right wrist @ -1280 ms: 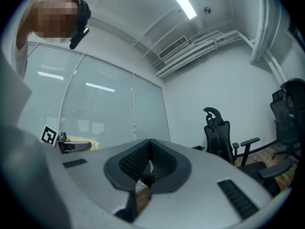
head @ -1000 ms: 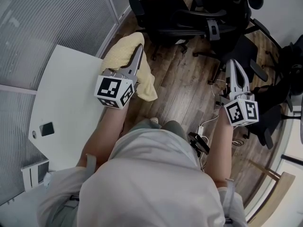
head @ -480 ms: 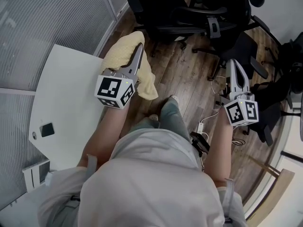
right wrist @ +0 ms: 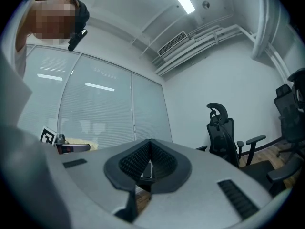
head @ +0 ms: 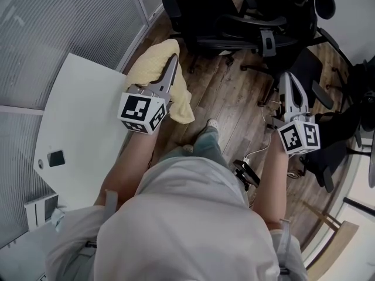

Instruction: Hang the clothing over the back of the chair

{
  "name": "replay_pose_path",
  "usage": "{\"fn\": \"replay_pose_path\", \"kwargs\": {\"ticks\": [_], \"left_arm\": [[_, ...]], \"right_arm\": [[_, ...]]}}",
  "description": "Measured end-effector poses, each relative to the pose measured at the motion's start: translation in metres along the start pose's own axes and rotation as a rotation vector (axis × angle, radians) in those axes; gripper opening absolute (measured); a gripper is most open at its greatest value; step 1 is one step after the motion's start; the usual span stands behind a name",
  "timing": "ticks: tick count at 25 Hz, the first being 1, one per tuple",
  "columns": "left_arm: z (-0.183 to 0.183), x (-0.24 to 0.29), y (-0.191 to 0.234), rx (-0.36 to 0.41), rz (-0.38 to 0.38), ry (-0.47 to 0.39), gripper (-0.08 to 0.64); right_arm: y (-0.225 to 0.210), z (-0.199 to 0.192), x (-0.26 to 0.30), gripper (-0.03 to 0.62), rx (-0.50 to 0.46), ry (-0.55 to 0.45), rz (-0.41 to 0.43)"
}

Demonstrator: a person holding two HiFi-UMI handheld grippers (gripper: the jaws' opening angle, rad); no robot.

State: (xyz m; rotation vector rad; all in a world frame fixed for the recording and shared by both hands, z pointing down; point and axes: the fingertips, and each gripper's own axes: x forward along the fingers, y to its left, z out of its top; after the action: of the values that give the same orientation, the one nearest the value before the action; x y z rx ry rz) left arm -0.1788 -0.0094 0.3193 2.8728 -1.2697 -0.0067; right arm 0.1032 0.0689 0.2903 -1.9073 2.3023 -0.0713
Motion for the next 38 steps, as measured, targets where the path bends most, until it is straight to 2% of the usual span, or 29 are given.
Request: {"fn": "replay_pose_path", "kwargs": {"ticks": [9,24,38], "left_arm": [[-0.004,0.043,0.012,0.007,0.049,0.007,0.063],[-0.012,0.111,0.038,-0.004,0.132,0.035,0.063],[-0.007,0.143,0.054,0.002,0.247,0.021,0.063]], "right_arm": [[-0.034,-0.012,0.048,0.021,0.022,0.021,0.053],[-0.09,-0.005,0.137,0.021,0.04,0.036,0.128],[-0.131,-0.015,0.18,0.021,0.081,0.054,0.217]]}}
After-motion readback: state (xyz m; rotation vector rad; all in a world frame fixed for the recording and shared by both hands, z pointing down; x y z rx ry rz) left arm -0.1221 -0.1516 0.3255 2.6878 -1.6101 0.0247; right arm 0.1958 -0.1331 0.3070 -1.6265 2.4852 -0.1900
